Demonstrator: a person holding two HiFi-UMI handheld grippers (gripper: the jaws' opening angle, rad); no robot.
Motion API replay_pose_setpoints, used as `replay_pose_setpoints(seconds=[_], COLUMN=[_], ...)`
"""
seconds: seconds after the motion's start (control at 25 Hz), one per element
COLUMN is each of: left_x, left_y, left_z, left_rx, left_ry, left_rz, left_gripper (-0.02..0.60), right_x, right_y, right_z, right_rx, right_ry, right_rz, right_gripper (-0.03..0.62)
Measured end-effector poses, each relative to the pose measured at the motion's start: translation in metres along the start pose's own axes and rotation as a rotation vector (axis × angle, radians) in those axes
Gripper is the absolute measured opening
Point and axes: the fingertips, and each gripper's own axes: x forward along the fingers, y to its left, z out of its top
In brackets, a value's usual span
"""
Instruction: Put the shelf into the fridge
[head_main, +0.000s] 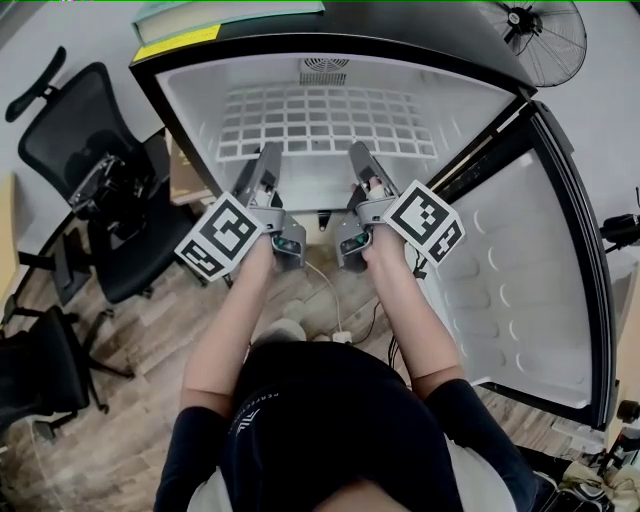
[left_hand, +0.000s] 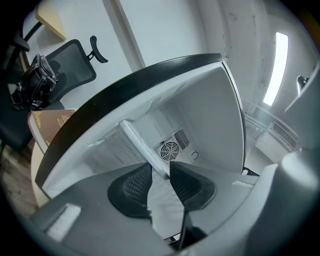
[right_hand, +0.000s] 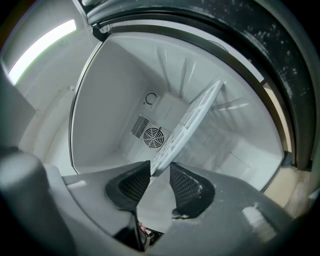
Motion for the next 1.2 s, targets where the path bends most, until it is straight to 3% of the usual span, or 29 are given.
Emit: replay_pose_setpoints(seconds=[0.36, 0.52, 0.8, 1.0, 1.2], left_x=[-0.03, -0.041, -0.059, -0.069, -0.082], left_y=[-0.003, -0.01, -0.031, -0.027, -0.017], left_z=[-0.004, 0.001, 0.005, 0.005, 0.01], left_rx=[0.053, 0.132, 0.41, 0.483, 0.526], left_ry=[0.012, 0.011, 0.013, 0.041, 0.056], left_rz=[0.013, 0.012, -0.011, 0.007, 0.028], left_gripper=[0.047, 0.012, 0.003, 0.011, 0.014], right_x=[-0.026, -0.037, -0.052, -0.064, -0.072], right_y=[0.003, 0.007, 0.016, 0.017, 0.014], right_z=[-0.007, -0.008, -0.011, -0.007, -0.009], right_rx=[-0.009, -0.048, -0.267, -0.458, -0.545], right_ry=[-0.007, -0.01, -0.01, -0.04, -0.022], right_rz=[0.001, 0.012, 0.021, -0.009, -0.022], right_gripper=[0.095, 0.075, 0.031, 0.002, 0.0])
